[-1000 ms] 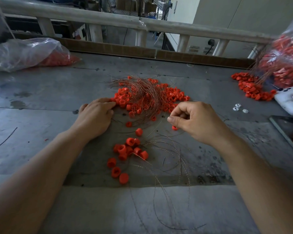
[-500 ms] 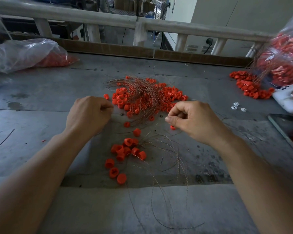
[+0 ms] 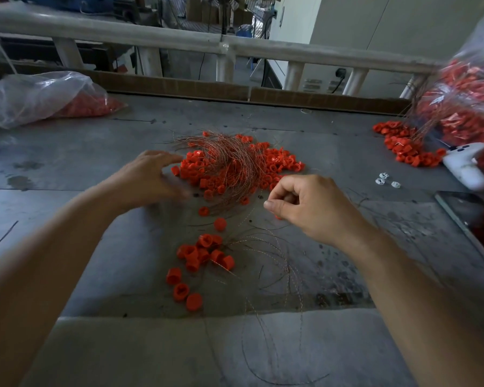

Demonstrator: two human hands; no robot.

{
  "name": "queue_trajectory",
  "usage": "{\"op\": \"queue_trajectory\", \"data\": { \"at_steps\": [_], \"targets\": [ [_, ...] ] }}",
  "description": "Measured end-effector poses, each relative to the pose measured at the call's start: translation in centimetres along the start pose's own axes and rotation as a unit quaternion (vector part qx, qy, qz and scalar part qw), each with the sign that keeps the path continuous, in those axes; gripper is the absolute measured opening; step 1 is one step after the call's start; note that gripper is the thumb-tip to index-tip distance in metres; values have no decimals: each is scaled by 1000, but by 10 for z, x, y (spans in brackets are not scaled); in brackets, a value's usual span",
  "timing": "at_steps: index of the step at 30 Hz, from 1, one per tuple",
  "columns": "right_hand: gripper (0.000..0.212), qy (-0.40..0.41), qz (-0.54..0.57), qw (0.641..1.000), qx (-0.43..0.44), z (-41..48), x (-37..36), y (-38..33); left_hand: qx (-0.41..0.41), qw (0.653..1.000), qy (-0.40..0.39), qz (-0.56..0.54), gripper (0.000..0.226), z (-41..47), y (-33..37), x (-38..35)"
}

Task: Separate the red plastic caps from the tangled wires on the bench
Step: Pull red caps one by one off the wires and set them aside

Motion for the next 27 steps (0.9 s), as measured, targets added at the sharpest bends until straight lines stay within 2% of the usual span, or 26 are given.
{"op": "queue_trajectory", "data": {
  "at_steps": [2,6,8,14,23,27],
  "targets": [
    [14,-3,-7,1000,2,0,-1,-1,-19,1000,8,9,67,4,2,-1],
    [13,-16,-24,1000,5,0,-5,-3,-73,992,89,55,22,5,16,9],
    [13,-13,-27,1000,6,0,-5,-4,-80,987,113,81,9,4,21,12],
    [13,-11,-35,999,11,1,-7,-5,-41,979,121,161,16,-1,22,15],
    [16,-19,-42,999,12,2,-11,-5,-65,986,112,109,12,-15,26,14],
    [15,-22,-40,999,11,3,-12,-4,-26,987,82,135,14,-16,22,14]
  ]
}}
Point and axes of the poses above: each hand's wrist, its own z-axis towards the middle knuckle, its own x-axis out of the back of the hand, y = z × x, the point moved 10 cm from there along z, towards the middle knuckle, and after that the axes turned 14 degrees about -z, right-handed, at the moved point
